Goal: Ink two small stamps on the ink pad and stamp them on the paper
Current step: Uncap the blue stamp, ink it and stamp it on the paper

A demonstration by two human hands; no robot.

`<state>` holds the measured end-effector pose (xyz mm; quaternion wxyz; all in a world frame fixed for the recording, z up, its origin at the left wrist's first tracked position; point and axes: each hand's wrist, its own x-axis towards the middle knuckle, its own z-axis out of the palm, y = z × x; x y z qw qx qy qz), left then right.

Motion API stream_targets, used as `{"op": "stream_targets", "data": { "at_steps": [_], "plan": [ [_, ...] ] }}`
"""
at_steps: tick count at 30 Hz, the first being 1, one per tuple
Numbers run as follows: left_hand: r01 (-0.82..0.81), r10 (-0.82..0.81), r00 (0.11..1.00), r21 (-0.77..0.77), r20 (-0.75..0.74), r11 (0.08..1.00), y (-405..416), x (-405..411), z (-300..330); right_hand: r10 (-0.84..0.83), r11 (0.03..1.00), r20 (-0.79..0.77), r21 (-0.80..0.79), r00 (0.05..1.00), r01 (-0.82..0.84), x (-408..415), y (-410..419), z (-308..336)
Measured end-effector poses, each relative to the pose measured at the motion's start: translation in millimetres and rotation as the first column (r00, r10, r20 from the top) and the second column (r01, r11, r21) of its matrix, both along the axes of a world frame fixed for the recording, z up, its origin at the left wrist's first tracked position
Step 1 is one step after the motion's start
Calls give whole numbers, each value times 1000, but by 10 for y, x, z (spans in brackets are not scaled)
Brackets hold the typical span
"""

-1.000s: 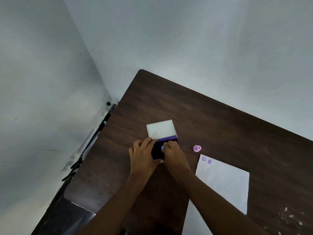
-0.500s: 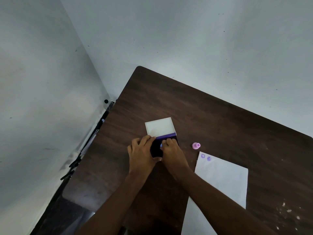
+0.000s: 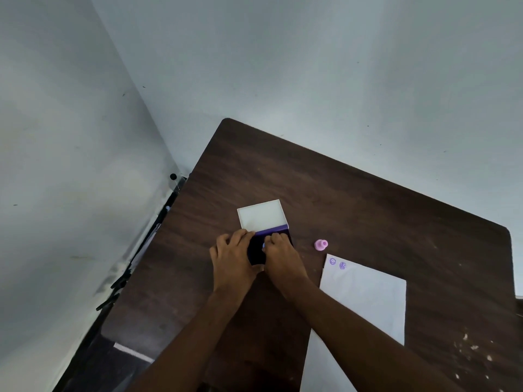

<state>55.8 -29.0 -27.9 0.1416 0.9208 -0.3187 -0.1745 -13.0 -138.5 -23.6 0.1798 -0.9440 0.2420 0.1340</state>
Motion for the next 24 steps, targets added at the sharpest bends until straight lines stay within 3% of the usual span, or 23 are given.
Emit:
{"op": "stream_targets", "data": {
  "at_steps": [3,6,8,10,13,16,20,24],
  "plan": [
    [2,-1,1000,11,-27,1000,-41,-43,63,-51,997,-50,59,997,54,32,-55,83],
    [-32,29,997,-35,-70,999,-80,-118,135,-299,948,147,162,943,275,-155,-111,180],
    [-14,3,997,-144,-76,990,-99,-207,145,-544,836,290,269,788,478,-410,-119,276],
    [63,-85,992,-218,-91,974,-131,-354,128,-701,712,328,354,633,606,-687,-163,333],
    [145,-200,947,-222,-252,964,-249,-664,120,-793,608,311,369,523,703,-1075,-309,367],
    [216,-247,904,-124,-350,968,-426,-963,15,-851,520,268,306,452,797,-1401,-471,344],
    [254,-277,912,-112,-304,961,-714,-1186,-13,-920,386,197,321,338,865,-1663,-651,271],
    [240,-267,944,-150,-195,959,-948,-1311,48,-945,325,152,380,289,866,-1780,-785,172]
  ]
}}
